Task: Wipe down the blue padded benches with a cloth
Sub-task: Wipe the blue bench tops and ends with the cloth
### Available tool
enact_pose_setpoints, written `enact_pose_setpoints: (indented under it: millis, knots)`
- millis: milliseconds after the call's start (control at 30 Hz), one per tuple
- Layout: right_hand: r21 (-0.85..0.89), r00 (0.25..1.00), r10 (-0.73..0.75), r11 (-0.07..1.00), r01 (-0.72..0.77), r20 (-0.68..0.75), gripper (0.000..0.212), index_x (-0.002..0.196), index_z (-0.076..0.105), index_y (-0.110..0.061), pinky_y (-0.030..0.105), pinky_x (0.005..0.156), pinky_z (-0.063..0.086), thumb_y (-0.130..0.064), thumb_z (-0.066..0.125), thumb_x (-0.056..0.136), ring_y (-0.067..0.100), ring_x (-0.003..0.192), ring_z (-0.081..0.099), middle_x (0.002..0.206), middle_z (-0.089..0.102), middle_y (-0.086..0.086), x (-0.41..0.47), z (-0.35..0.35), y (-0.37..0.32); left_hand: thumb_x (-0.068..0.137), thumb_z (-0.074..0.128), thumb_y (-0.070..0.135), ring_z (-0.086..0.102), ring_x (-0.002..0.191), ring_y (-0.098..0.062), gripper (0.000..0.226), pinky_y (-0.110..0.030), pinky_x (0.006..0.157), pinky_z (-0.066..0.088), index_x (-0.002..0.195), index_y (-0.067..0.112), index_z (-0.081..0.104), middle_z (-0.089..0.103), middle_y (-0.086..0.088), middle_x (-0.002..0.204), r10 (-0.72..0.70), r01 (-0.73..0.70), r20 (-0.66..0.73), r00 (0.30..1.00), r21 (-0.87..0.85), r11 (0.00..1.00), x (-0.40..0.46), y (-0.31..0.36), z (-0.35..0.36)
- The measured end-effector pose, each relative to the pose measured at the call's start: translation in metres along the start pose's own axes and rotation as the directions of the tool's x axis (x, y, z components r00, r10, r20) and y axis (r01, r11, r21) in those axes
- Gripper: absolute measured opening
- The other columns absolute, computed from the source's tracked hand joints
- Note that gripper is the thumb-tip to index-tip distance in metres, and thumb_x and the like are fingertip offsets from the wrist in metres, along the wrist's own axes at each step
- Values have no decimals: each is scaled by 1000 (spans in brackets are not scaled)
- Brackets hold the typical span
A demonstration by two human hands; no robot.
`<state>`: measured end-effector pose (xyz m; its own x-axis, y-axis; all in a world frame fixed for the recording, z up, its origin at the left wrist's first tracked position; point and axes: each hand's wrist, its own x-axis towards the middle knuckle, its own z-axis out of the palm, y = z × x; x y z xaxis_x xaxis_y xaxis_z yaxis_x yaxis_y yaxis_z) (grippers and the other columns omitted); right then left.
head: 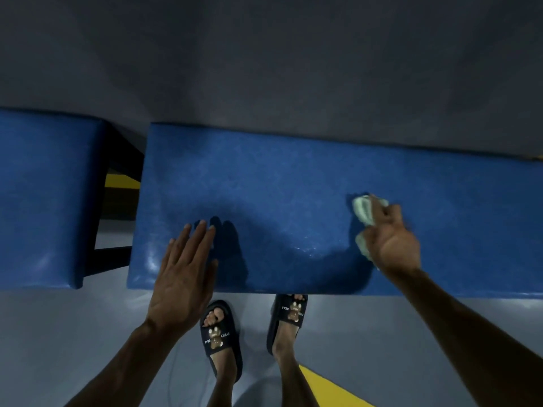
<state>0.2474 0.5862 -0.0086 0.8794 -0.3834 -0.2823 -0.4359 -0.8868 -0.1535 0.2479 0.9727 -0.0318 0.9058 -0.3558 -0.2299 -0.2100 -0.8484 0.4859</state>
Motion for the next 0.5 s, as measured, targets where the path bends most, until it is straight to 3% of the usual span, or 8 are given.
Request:
enact_pose_setpoints:
  millis: [67, 133, 200, 267, 300, 400, 467, 500]
  knots:
    - [78, 992, 118, 990, -115, -34, 79, 152, 33, -19, 48, 83, 51, -42, 31, 77, 47, 95, 59, 140, 36, 18, -1, 1, -10, 102, 23, 48, 0, 154, -16, 62, -53, 122, 14, 157, 17, 20, 14, -2, 165, -10, 10, 1, 1000, -12, 1000, 1, 1, 1]
    - [152, 983, 180, 973, -171, -44, 66, 153, 31, -17, 44, 84, 51, -28, 45, 89, 45, 92, 62, 142, 34, 17, -5, 17, -44, 103, 23, 48, 1, 154, -17, 62, -54, 122, 16, 157, 17, 20, 14, -2, 165, -17, 18, 5, 1000, -16, 1000, 2, 3, 3]
    - [207, 984, 179, 963, -173, -8, 67, 154, 27, -19, 40, 82, 52, -14, 53, 93, 39, 90, 64, 146, 32, 14, -11, 38, -89, 103, 22, 47, 4, 154, -18, 62, -55, 121, 18, 156, 16, 22, 16, -3, 165, -18, 18, -2, 1000, -14, 1000, 2, 4, 4]
    - [194, 998, 29, 980, -38, 48, 75, 154, 27, -19, 39, 79, 54, -13, 61, 88, 35, 90, 65, 148, 31, 14, -24, 54, -140, 103, 24, 46, 5, 154, -19, 61, -56, 121, 20, 156, 15, 22, 17, -3, 164, -21, 21, -2, 1000, -7, 1000, 4, 4, 5]
    - [143, 994, -105, 985, 99, 35, 80, 154, 28, -17, 39, 74, 55, -15, 67, 84, 35, 88, 65, 146, 34, 15, -31, 56, -161, 103, 25, 44, 5, 154, -19, 61, -56, 121, 21, 156, 15, 22, 16, -3, 164, -25, 25, -1, 1000, 2, 1000, 6, 4, 5]
    - [-6, 886, -452, 891, 455, 107, 86, 155, 21, -13, 42, 71, 56, -19, 69, 84, 33, 96, 62, 141, 38, 15, -32, 43, -179, 103, 28, 42, 7, 154, -19, 60, -55, 120, 24, 157, 16, 22, 17, -1, 164, -35, 36, -6, 999, 16, 999, 10, 6, 7]
    - [-89, 824, -537, 826, 557, 179, 86, 156, 14, -17, 44, 80, 54, -19, 65, 87, 36, 107, 58, 148, 31, 14, -13, 33, -153, 103, 26, 44, 8, 154, -20, 61, -55, 120, 24, 157, 16, 21, 18, -2, 164, -30, 30, -4, 1000, 10, 1000, 12, 8, 8]
    - [-122, 830, -522, 827, 549, 196, 85, 157, 14, -20, 45, 84, 53, -21, 63, 87, 37, 110, 57, 151, 28, 14, -2, 26, -134, 103, 24, 46, 7, 154, -20, 61, -55, 120, 23, 157, 17, 20, 17, -2, 164, -30, 30, -1, 1000, 9, 1000, 13, 9, 9]
